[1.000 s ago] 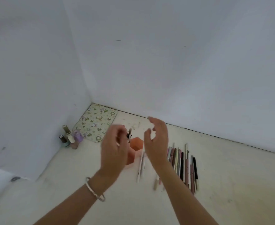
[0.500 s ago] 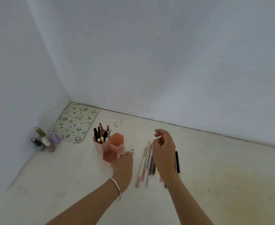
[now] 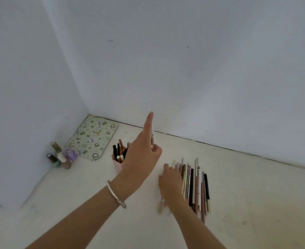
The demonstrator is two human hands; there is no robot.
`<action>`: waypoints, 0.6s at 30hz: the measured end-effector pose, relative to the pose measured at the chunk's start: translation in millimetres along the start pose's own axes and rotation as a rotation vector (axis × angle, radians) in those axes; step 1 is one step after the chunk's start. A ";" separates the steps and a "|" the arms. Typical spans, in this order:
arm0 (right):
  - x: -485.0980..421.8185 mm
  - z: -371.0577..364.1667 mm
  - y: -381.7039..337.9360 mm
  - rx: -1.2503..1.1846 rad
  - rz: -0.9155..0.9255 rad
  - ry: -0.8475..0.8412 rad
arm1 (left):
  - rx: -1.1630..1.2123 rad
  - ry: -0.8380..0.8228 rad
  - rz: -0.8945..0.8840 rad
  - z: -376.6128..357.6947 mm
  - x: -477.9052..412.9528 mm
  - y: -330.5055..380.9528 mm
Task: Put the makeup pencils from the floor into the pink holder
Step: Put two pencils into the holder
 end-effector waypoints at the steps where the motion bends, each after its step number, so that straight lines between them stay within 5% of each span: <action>1: -0.9 -4.7 -4.0 0.006 -0.002 0.002 | 0.013 0.015 0.002 3.9 0.1 -2.4; 5: 0.2 6.7 -8.2 -0.310 0.009 0.060 | 0.057 0.115 -0.010 27.5 3.0 -11.8; 11: 24.0 113.4 -9.4 -0.977 0.212 0.544 | 0.102 0.431 0.033 107.0 12.6 -65.8; 18: 55.2 167.9 -58.7 -1.109 0.465 0.720 | -0.166 0.220 0.046 63.5 22.9 -95.7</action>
Point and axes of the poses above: each hand's wrist, its own x-axis away from the middle knuckle, its own z-axis out of the back of the hand, y = z × x, the point moved 9 cm from there along -x, towards the middle knuckle, and after that the axes turned 12 degrees about -y, right-handed, at the moved point
